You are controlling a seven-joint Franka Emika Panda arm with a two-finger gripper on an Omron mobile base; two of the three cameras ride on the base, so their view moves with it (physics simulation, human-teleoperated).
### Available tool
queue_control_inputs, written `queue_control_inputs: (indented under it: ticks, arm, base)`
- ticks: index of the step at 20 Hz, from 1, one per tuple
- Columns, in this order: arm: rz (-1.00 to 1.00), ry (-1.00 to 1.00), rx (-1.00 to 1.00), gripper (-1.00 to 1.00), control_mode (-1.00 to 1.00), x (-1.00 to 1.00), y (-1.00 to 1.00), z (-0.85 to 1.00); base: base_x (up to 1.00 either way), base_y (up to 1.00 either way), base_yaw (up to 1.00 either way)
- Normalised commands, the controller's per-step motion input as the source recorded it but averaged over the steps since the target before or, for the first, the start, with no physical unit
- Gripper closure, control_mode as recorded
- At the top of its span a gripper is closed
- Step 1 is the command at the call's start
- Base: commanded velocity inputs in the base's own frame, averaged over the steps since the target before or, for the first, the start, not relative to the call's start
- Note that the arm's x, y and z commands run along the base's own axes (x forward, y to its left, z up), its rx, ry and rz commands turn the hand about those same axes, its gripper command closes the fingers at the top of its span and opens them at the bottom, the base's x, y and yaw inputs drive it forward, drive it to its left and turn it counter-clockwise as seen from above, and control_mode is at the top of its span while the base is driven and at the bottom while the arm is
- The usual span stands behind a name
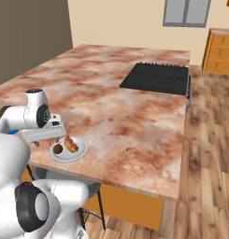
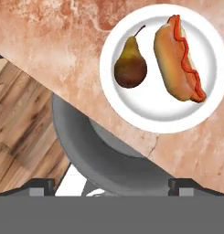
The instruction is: Pick up the pear and mango from the fridge and place one fruit on each plate on the dining counter.
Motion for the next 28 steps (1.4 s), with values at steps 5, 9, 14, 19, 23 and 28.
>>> queue_control_inputs:
  ticks: [5,9,14,19,23,28]
  arm:
    - [-0.13,-0.02,0.04,-1.0,-1.0,-1.0,-0.32,0.48]
    - [-0.18,-0.15,0.12,-1.0,-1.0,-0.94,-0.52,0.53]
    - [-0.17,-0.12,0.08,-1.0,-1.0,-0.7,-0.54,0.72]
    - [-0.18,-0.03,0.08,-1.0,-1.0,-0.51,-0.62,0.67]
    - [-0.05,0.0,0.0,-1.0,-1.0,-0.35,-0.12,0.72]
    - [0.0,0.0,0.0,-1.0,-1.0,-0.19,-0.08,0.5]
  base:
    - [0.0,0.0,0.0]
    - [0.0,0.0,0.0]
    - [0.0,0.0,0.0]
    - [0.0,0.0,0.0]
    - [0.0,0.0,0.0]
    - [0.0,0.0,0.0]
